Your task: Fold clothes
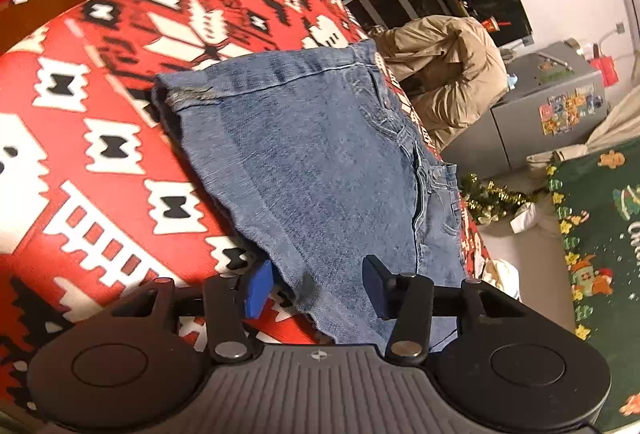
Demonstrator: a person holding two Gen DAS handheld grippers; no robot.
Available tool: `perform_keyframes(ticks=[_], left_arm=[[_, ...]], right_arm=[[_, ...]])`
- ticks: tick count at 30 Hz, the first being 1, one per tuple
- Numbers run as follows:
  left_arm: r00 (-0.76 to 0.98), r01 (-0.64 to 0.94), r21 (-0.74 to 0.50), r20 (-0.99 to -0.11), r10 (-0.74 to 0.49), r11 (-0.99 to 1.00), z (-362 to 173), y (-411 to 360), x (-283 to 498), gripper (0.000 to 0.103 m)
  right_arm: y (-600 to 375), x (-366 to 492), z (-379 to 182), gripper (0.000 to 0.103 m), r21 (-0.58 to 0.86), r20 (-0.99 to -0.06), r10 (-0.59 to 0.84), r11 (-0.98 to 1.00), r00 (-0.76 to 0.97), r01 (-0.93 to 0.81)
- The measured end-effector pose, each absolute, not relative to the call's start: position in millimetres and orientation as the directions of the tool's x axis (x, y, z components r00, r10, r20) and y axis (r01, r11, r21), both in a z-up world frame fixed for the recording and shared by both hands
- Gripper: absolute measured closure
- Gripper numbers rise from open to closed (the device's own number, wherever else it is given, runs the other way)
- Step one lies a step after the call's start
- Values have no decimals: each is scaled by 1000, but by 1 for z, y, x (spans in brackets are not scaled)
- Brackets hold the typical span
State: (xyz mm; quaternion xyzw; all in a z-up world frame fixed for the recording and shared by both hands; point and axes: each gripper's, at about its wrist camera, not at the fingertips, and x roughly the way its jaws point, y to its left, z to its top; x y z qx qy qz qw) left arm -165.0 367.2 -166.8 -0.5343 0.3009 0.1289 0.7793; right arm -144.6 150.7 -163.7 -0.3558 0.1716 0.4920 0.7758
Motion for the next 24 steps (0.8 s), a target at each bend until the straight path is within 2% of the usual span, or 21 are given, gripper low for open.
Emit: perform_keyframes(ticks=[1, 4, 6, 8, 10, 11, 14, 15, 16, 17, 20, 24], left_arm=[[785, -525, -760, -606, -126, 383, -168, 368, -167, 55], [786, -521, -781, -596, -162, 344, -170, 364, -170, 55], [792, -502, -803, -576, -203, 323, -173, 356, -168, 54], [799, -479, -823, -553, -235, 307, -176, 347, -162, 51], [817, -458, -850, -517, -253, 260, -183, 343, -154, 43], [828, -453, -861, -503, -248, 233, -187, 344, -151, 43], [858, -438, -882, -468, -211, 174, -193, 348, -147, 51], [867, -433, -888, -457, -198, 154, -196, 349, -146, 59], [872, -429, -890, -453, -188, 154, -196, 351, -147, 82], [872, -428, -888, -455, -180, 169, -195, 352, -149, 95], [873, -425, -880, -460, -160, 212, -193, 357, -155, 98], [844, -464, -843, -513, -153, 272, -196, 356, -165, 98]], right_arm=[[154, -142, -166, 72, -386, -618, 634, 271, 466, -882], [162, -136, -170, 91, -394, -617, 622, 286, 482, -873], [161, -131, -164, 93, -353, -618, 633, 306, 466, -884], [158, -125, -155, 95, -306, -612, 647, 335, 454, -891], [156, -122, -149, 95, -298, -609, 652, 340, 451, -892], [155, -122, -147, 95, -299, -607, 654, 339, 452, -892], [152, -126, -145, 95, -318, -598, 661, 324, 454, -891], [152, -128, -147, 95, -337, -596, 661, 310, 456, -889], [154, -129, -150, 96, -360, -595, 659, 294, 461, -885], [154, -133, -153, 96, -389, -594, 657, 271, 465, -880], [159, -148, -166, 97, -510, -581, 656, 166, 481, -844], [164, -156, -175, 97, -534, -602, 657, 92, 454, -841]])
